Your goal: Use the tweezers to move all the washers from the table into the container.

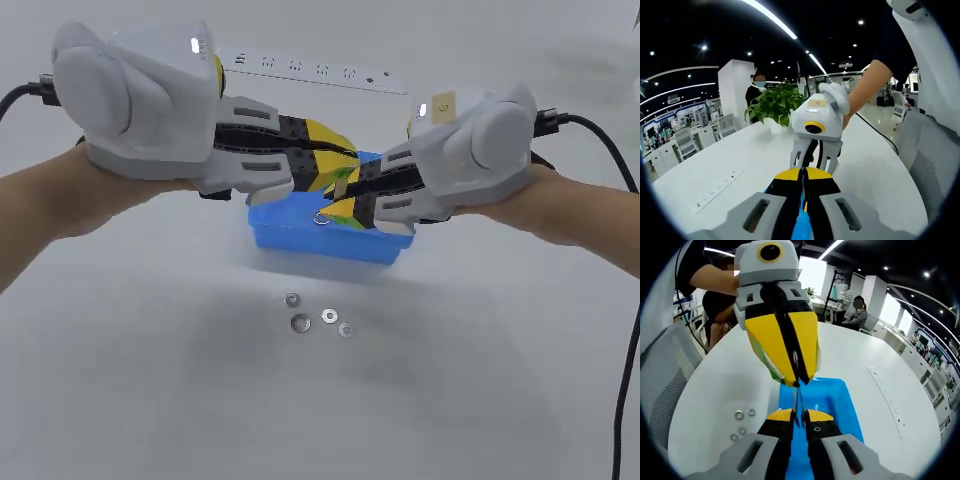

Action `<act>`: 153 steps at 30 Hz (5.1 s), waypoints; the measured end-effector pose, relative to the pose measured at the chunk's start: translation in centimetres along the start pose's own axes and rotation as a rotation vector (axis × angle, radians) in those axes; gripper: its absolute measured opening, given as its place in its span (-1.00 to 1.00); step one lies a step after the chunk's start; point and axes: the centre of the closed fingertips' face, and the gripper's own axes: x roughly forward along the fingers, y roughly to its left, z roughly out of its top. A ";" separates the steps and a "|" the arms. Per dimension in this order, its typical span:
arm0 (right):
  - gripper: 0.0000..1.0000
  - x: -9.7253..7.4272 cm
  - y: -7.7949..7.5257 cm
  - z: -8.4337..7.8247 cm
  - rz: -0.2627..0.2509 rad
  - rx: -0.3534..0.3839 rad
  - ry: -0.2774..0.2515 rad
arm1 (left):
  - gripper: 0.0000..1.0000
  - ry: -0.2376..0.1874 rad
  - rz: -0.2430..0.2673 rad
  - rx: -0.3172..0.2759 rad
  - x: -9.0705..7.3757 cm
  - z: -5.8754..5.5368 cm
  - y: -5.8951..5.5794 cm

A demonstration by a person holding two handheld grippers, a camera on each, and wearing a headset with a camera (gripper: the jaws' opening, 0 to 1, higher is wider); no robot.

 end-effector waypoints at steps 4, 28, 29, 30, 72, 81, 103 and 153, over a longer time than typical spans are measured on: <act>-0.80 -0.2 -0.1 0.4 -0.003 -0.005 -0.007 | -0.91 -0.030 -0.007 0.027 -0.2 0.5 0.1; -0.49 -1.4 0.1 0.3 -0.025 0.005 0.008 | -0.92 -0.062 0.025 0.052 -1.5 1.6 1.0; -0.44 -1.7 0.1 0.2 -0.034 0.007 0.009 | -0.92 -0.060 0.026 0.048 -1.7 1.6 1.0; -0.40 -1.8 0.0 0.3 -0.041 0.009 0.007 | -0.92 -0.060 0.029 0.047 -1.9 1.7 0.9; 1.00 -11.2 11.5 -6.9 -0.318 0.376 0.019 | -0.92 -0.020 0.085 -0.075 -6.7 -0.8 -9.5; 1.00 -10.9 12.9 -6.1 -0.291 0.392 -0.031 | -0.92 -0.012 0.073 -0.077 -5.5 -1.4 -9.2; 0.98 -8.9 14.3 -7.1 -0.221 0.416 -0.010 | -0.92 0.033 0.036 -0.108 -4.1 -3.0 -9.0; -0.82 0.9 11.5 -0.8 0.220 0.076 -0.032 | -0.90 0.125 -0.052 -0.091 -3.2 -3.5 -8.9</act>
